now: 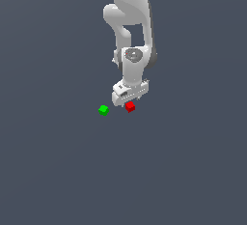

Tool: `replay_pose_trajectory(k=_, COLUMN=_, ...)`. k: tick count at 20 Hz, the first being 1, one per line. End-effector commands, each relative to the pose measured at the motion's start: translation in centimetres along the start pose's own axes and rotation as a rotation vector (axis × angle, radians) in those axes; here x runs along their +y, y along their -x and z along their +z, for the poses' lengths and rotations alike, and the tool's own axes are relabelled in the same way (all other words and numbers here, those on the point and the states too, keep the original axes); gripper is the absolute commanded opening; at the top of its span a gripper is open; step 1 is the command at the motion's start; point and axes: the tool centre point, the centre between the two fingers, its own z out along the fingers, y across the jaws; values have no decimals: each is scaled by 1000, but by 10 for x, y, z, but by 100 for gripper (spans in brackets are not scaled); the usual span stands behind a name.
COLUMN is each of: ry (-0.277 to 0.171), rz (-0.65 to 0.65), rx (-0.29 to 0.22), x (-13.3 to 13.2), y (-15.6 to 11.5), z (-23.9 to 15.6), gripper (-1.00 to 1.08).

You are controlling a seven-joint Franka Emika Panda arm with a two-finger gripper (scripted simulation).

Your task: Stack the red cube on top of the green cube.

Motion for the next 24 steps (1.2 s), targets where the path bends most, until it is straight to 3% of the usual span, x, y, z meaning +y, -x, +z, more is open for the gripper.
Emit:
replay_pose_trajectory(k=1, ry=0, rz=0, rx=-1, x=0, y=0, z=4, gripper=100)
replay_pose_trajectory(k=16, ry=0, rz=2, rx=-1, x=0, y=0, z=48, gripper=100)
replay_pose_trajectory(k=17, ry=0, rz=2, rx=-1, x=0, y=0, z=48, gripper=-100)
replay_pose_trajectory(k=24, ry=0, rz=2, rx=-1, x=0, y=0, z=48, gripper=-100)
